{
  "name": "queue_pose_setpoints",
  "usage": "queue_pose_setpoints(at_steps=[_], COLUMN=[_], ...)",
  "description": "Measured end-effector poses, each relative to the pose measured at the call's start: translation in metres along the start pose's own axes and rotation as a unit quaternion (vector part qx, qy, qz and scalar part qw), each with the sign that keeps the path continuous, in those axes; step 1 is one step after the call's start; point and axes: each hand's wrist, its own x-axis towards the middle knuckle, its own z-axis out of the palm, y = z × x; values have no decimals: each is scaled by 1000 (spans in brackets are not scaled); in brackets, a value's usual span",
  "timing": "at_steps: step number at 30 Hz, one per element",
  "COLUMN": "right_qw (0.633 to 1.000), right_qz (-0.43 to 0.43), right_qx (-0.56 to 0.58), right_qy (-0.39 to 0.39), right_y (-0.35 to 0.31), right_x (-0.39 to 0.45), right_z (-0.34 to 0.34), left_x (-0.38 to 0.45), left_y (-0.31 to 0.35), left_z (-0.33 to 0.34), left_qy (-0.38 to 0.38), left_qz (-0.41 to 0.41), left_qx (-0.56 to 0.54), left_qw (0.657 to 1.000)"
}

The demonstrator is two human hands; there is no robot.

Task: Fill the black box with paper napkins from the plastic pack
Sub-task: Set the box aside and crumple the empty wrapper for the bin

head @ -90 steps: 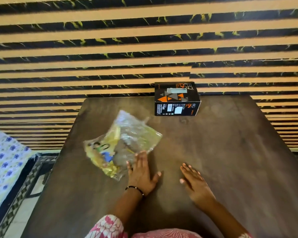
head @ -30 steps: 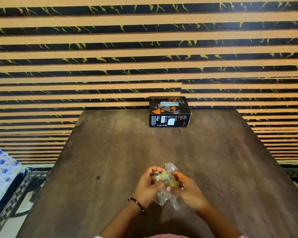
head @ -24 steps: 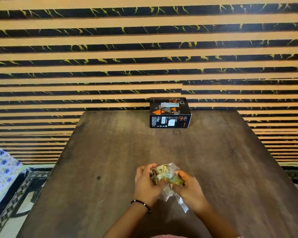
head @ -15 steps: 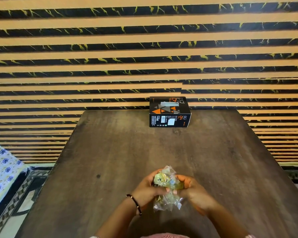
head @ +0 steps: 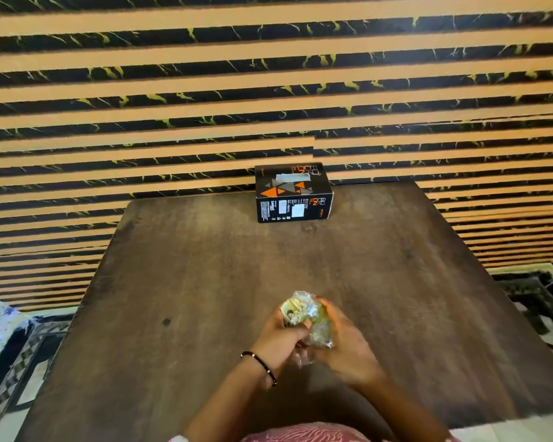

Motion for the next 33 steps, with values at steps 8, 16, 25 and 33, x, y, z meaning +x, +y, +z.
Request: queue_pose_setpoints(at_steps=[8, 16, 25, 33], right_qw=[990, 977, 939, 926], right_qz=[21, 77, 165, 167], right_qx=[-66, -55, 294, 323], right_qy=[123, 193, 72, 102], right_y=[14, 27, 86, 163], right_x=[-36, -76, -152, -246], right_z=[-33, -55, -136, -214], left_x=[-10, -10, -30, -74], left_y=[-10, -19, -41, -92], left_z=[44, 90, 189, 310], left_qy=[-38, -115, -139, -159], left_qz=[163, 132, 70, 46], left_qx=[136, 122, 24, 42], left_qw=[976, 977, 988, 985])
